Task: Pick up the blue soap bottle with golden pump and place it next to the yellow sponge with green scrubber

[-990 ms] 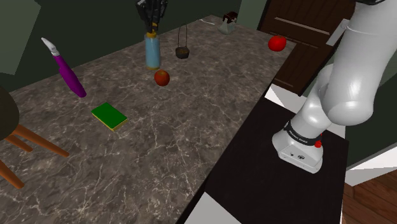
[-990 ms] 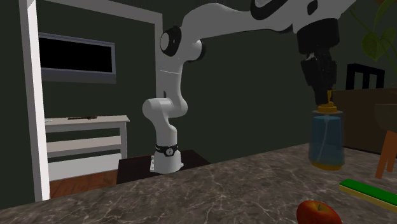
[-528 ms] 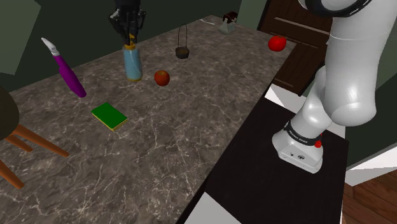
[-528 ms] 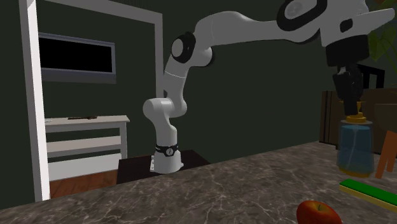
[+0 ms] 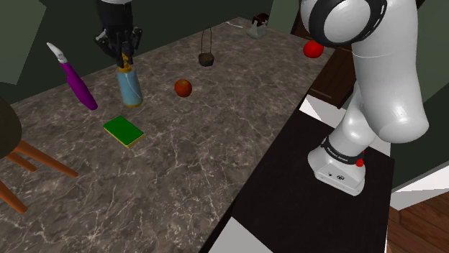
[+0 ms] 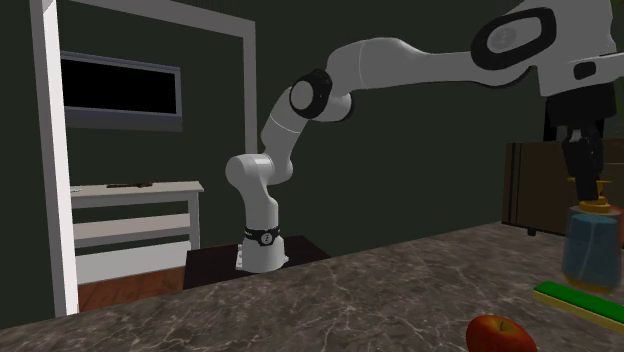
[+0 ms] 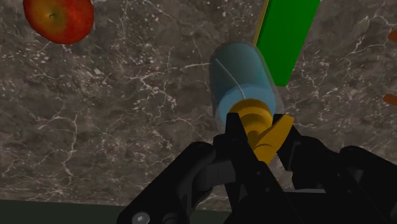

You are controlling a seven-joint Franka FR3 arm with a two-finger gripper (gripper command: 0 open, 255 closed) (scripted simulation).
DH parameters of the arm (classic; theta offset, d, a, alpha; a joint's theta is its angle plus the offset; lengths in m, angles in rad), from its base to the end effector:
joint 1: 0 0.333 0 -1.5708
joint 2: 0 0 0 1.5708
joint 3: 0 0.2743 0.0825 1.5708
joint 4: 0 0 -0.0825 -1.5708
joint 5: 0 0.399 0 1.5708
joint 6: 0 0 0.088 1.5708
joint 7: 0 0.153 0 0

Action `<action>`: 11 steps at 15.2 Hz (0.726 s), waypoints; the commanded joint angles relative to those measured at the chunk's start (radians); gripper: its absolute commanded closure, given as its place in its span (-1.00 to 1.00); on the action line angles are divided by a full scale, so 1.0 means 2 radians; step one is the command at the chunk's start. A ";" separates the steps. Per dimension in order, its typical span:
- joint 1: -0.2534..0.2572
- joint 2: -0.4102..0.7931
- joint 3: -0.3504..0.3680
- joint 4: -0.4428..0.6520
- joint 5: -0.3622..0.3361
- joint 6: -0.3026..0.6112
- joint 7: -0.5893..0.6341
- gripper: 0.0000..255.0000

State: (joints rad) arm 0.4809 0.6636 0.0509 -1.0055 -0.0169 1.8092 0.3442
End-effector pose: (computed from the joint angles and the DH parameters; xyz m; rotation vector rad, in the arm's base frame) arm 0.6505 0.3684 0.4024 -3.0516 -0.2714 -0.1867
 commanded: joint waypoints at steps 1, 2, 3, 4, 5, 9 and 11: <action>0.001 0.004 0.000 -0.007 0.000 0.012 0.001 1.00; 0.001 0.003 0.000 -0.016 0.000 0.019 0.001 1.00; 0.001 0.002 0.000 -0.025 0.000 0.027 0.001 1.00; 0.000 0.001 0.000 -0.033 0.000 0.034 0.001 1.00; 0.000 0.000 0.000 -0.040 0.000 0.041 0.001 1.00; 0.000 0.000 0.000 -0.068 0.000 0.068 0.001 1.00; 0.000 0.001 0.000 -0.080 0.000 0.081 0.001 1.00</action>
State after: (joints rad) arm 0.4802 0.6640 0.0507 -1.1536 -0.0175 1.9579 0.3464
